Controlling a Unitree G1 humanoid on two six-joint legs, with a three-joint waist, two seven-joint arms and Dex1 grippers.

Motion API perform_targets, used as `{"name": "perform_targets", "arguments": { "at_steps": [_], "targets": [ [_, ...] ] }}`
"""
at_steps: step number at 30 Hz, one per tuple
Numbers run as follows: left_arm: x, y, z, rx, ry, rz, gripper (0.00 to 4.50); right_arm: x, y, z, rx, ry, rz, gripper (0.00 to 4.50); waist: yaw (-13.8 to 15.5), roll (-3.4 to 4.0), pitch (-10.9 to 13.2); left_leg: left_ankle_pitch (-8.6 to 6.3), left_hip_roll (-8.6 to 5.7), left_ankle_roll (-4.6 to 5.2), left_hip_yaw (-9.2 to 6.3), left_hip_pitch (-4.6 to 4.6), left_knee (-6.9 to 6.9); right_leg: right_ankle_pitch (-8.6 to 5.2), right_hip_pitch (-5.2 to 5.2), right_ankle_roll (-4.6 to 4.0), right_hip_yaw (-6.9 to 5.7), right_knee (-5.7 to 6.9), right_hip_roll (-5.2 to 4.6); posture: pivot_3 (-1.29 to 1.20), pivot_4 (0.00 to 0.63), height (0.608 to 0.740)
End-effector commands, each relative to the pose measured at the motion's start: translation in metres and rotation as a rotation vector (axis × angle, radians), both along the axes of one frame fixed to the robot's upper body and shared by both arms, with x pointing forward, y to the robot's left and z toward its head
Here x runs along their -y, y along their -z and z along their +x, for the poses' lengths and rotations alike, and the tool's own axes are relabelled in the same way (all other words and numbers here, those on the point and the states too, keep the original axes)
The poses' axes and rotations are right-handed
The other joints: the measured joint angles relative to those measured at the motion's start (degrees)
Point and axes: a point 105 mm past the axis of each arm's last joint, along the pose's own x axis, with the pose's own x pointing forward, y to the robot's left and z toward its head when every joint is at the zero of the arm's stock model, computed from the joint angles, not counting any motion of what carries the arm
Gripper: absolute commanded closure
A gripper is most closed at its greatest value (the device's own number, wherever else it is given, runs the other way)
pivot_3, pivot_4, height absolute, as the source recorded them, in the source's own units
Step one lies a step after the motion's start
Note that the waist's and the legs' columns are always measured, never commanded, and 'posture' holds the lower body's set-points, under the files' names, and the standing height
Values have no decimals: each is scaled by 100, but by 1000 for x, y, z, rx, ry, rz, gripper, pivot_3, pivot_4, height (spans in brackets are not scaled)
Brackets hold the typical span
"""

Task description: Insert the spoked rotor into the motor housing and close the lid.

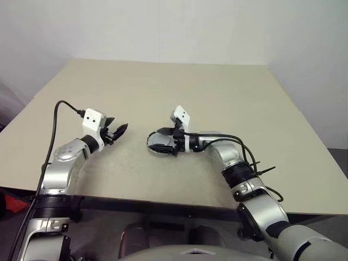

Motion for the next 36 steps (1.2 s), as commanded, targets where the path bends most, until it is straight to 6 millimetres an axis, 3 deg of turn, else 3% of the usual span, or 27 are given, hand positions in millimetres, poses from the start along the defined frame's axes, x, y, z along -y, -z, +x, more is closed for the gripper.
{"name": "perform_targets", "arguments": {
  "at_steps": [1,10,19,30,34,36],
  "targets": [
    [-2,-19,-1,65,2,13,1261,-4,-1,3,19,4,-4,25,-2,0,0,0,0,0,0,1,0,0,0,0,0,0,0,0,0,740],
    [-2,-19,-3,60,0,14,1261,-7,-5,10,60,19,-4,25,-5,0,0,-1,0,1,0,1,0,0,1,0,0,1,0,0,0,740],
    [1,-19,-2,61,4,10,1261,12,-5,13,105,2,-51,25,-1,0,0,-3,0,5,0,-1,2,0,1,0,0,0,-1,0,0,740],
    [-1,-21,-1,66,2,15,1261,12,1,11,99,0,-60,25,-10,0,0,-15,1,26,1,0,1,0,1,-1,0,0,0,0,0,740],
    [-2,-21,0,68,-1,16,1261,11,2,12,100,3,-67,1212,-11,0,0,-15,1,27,1,0,1,0,1,-1,0,0,0,0,0,740],
    [-2,-21,0,68,-2,17,1261,11,2,12,104,0,-72,1318,-11,0,0,-15,1,27,1,0,1,0,1,-1,0,0,0,0,0,740]
  ]
}}
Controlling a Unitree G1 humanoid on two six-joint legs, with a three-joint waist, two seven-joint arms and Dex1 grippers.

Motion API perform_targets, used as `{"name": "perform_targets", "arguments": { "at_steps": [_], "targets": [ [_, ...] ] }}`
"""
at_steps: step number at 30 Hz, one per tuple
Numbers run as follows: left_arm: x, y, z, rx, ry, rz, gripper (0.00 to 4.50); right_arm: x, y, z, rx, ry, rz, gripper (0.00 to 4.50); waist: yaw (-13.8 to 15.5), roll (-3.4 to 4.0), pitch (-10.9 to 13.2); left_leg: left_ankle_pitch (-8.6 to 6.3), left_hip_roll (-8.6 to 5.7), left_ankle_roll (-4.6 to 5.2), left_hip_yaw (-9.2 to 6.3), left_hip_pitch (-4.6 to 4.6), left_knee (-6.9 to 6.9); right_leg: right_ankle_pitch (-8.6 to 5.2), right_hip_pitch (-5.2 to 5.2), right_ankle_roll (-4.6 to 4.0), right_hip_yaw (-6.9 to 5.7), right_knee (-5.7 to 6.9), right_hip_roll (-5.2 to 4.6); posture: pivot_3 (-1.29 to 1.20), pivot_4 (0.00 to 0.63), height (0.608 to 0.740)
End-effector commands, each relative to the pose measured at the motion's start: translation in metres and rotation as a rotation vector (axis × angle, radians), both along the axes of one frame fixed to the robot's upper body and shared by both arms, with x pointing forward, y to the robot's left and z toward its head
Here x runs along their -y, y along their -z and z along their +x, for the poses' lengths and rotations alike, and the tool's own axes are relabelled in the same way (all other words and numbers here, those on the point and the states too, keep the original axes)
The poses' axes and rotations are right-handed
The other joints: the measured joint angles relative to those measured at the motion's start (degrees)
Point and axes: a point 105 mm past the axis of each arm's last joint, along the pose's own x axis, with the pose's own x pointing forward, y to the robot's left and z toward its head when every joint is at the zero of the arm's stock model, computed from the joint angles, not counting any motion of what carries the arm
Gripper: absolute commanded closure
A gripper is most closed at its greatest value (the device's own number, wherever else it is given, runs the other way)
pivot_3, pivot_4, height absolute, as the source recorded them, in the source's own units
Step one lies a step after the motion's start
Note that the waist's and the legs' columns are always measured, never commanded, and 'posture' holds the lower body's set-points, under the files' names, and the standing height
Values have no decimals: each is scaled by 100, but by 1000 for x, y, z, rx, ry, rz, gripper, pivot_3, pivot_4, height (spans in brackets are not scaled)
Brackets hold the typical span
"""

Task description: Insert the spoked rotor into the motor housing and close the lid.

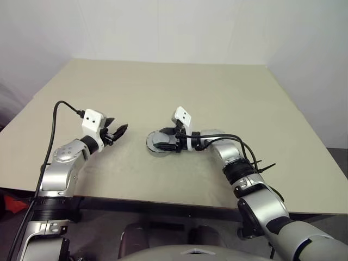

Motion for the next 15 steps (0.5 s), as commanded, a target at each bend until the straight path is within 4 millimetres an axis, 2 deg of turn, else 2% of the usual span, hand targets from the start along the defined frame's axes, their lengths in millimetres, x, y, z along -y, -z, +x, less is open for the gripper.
{"name": "perform_targets", "arguments": {
  "at_steps": [1,10,15],
  "targets": [
    [-3,-19,2,63,-3,10,1261,-1,-5,2,35,-7,-5,1318,0,0,0,0,0,1,0,0,0,0,0,0,0,0,0,0,0,740],
    [-3,-17,1,57,-6,7,1261,-5,-22,11,-23,50,85,1318,-10,1,0,-1,0,1,0,1,0,0,0,0,0,1,0,0,0,740],
    [-4,-17,1,57,-7,8,1261,-5,-23,12,-10,55,77,1318,-10,1,1,-1,0,1,0,-1,0,0,-1,0,0,-1,0,0,0,740]
  ]
}}
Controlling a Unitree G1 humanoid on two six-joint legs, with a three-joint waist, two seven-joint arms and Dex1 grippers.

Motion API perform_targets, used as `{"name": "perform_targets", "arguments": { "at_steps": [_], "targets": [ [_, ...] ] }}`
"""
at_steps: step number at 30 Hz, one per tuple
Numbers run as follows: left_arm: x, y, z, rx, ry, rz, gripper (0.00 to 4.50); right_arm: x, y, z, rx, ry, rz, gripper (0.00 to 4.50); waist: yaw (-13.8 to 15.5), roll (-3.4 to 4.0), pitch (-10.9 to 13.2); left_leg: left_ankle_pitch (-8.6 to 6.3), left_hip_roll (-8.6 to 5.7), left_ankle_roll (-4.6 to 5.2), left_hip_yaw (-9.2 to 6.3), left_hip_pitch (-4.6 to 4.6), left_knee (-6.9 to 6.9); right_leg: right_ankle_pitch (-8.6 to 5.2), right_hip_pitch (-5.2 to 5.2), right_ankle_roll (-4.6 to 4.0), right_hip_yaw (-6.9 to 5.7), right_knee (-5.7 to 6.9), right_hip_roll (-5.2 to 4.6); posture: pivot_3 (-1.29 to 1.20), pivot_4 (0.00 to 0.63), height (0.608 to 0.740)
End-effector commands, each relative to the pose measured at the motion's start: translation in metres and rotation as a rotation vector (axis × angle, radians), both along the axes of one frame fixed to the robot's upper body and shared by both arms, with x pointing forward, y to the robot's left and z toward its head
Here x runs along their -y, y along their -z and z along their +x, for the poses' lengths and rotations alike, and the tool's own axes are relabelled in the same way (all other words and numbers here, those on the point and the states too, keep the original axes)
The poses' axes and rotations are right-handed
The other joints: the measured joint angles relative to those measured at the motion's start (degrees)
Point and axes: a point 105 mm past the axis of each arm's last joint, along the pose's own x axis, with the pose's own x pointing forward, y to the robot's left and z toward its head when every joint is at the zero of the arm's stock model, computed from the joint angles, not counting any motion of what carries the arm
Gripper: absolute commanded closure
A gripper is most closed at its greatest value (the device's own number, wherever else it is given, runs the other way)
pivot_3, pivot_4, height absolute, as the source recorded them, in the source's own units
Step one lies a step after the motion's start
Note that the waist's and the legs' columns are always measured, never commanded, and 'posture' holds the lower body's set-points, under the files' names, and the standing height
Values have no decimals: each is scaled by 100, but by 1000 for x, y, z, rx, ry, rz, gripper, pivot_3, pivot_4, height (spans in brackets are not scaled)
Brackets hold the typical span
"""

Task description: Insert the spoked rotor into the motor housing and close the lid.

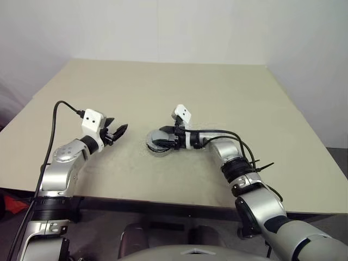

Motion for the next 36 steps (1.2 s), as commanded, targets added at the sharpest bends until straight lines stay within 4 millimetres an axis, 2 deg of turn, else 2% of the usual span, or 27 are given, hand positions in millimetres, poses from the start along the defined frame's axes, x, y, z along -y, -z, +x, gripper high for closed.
{"name": "perform_targets", "arguments": {
  "at_steps": [1,10,23,32,36],
  "targets": [
    [-3,-17,1,57,-6,8,1261,-3,-18,5,58,-3,33,1318,0,0,0,0,0,0,0,0,0,0,0,0,0,-1,0,0,0,740],
    [-4,-18,2,58,-8,10,1261,-2,2,0,92,-30,-33,1318,-17,0,0,-1,0,2,0,0,-1,0,0,0,0,-2,0,0,0,740],
    [-5,-18,3,60,-10,11,1261,-2,8,10,138,22,-90,1318,-73,0,0,-2,0,3,0,1,-1,0,2,0,0,-1,0,0,0,740],
    [-8,-19,1,62,-20,11,1261,-2,9,1,122,-43,-78,1318,-83,0,0,-2,-1,4,0,1,0,0,2,0,0,-1,-1,0,0,740],
    [-7,-18,1,61,-18,9,1261,-1,3,-6,127,-95,-58,1318,-84,0,0,-4,-1,8,0,0,-1,-1,2,0,0,-3,-1,0,0,740]
  ]
}}
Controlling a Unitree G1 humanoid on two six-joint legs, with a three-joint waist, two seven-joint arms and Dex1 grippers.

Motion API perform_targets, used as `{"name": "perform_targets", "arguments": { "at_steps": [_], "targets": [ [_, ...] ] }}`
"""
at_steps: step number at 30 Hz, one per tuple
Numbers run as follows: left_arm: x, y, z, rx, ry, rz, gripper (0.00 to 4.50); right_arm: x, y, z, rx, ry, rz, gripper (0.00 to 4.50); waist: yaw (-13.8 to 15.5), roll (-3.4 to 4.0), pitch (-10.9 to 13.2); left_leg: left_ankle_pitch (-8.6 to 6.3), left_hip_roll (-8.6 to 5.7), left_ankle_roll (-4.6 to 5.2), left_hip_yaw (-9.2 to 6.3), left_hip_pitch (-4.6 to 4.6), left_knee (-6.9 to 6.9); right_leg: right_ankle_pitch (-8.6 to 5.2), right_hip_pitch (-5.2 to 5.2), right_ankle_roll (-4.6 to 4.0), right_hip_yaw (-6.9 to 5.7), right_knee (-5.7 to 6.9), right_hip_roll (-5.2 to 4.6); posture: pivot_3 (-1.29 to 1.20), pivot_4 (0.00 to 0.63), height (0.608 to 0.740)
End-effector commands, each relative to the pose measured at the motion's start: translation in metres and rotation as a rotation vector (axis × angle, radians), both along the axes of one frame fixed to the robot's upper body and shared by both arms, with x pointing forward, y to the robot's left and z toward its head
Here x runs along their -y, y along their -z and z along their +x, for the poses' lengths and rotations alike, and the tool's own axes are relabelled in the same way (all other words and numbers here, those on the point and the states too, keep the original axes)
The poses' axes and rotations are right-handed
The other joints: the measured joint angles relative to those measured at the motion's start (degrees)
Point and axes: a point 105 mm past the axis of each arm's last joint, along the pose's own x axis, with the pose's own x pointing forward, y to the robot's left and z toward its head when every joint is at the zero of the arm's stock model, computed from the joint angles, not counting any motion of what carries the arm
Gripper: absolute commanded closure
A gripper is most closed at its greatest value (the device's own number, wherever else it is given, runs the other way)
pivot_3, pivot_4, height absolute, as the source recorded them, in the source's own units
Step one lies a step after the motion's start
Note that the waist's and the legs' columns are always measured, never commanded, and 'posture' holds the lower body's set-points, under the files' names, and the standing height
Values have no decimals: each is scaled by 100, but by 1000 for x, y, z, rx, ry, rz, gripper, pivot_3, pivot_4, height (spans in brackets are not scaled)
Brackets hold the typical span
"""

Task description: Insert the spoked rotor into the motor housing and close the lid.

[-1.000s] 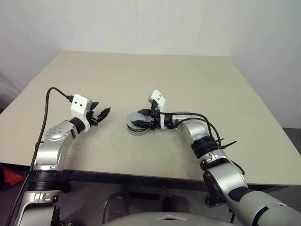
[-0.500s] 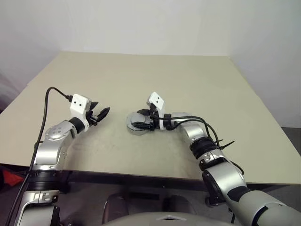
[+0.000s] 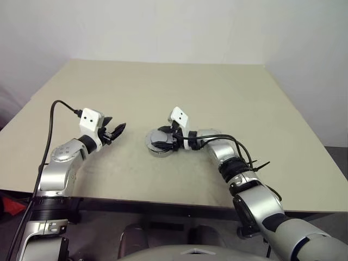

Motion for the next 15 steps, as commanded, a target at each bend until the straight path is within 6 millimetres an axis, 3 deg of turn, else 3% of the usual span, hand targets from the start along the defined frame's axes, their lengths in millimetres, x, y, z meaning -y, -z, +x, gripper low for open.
{"name": "perform_targets", "arguments": {
  "at_steps": [1,15],
  "targets": [
    [-2,-15,1,53,-2,9,1261,1,-5,-8,4,-58,5,1318,0,0,0,-1,0,2,0,-1,0,0,0,0,0,-4,0,0,0,740],
    [0,-15,2,53,4,7,1261,1,3,-5,17,-31,-38,1318,-26,0,0,-11,0,19,3,-3,-5,0,1,0,-2,-25,1,0,0,740]
  ]
}}
